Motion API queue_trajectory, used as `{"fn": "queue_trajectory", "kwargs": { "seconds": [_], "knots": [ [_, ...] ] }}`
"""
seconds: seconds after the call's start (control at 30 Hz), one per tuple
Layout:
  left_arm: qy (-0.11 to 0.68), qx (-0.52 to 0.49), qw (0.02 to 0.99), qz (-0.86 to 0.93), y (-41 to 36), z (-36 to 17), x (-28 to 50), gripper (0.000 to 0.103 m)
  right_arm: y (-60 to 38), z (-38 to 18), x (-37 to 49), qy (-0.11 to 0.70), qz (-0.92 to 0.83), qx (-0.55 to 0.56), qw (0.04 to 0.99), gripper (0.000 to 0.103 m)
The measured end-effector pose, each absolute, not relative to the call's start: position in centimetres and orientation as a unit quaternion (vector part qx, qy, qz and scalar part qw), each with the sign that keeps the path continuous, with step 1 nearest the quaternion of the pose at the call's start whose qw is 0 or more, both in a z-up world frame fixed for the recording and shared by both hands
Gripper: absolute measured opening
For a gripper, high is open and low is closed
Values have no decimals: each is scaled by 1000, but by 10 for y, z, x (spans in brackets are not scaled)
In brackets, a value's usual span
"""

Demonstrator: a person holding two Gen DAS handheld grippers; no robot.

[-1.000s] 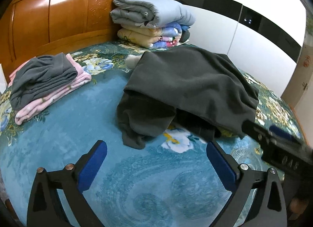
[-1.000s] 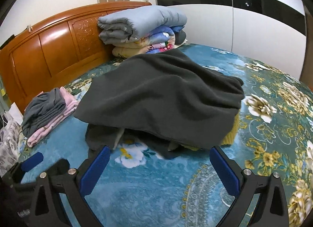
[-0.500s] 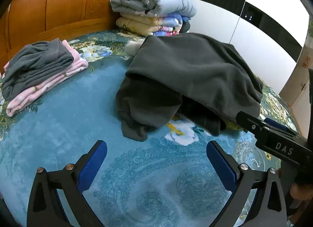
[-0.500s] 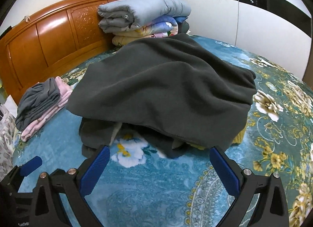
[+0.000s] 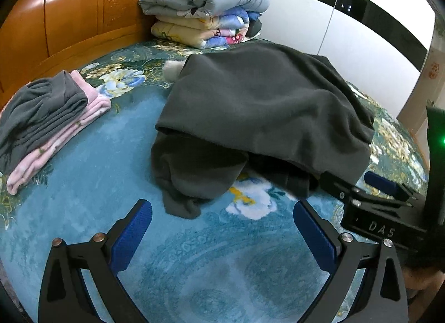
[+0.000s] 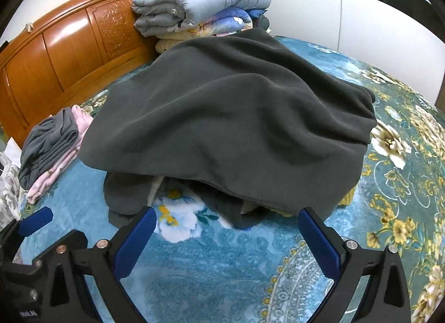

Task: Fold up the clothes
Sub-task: 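Approach the dark grey garment heap with both grippers open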

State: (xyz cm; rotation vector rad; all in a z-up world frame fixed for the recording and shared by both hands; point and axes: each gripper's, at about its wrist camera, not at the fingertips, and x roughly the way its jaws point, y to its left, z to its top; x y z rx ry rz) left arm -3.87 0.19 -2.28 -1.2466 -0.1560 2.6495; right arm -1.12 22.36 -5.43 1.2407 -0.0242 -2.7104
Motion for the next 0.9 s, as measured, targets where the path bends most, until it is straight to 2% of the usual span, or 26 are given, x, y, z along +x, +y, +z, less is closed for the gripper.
{"fn": "queue_trajectory", "kwargs": {
  "seconds": [0.9],
  "knots": [
    [-54, -422, 91, 900, -6, 0, -32, 102, 219, -43, -10, 2, -899, 427, 98, 103]
  ]
}}
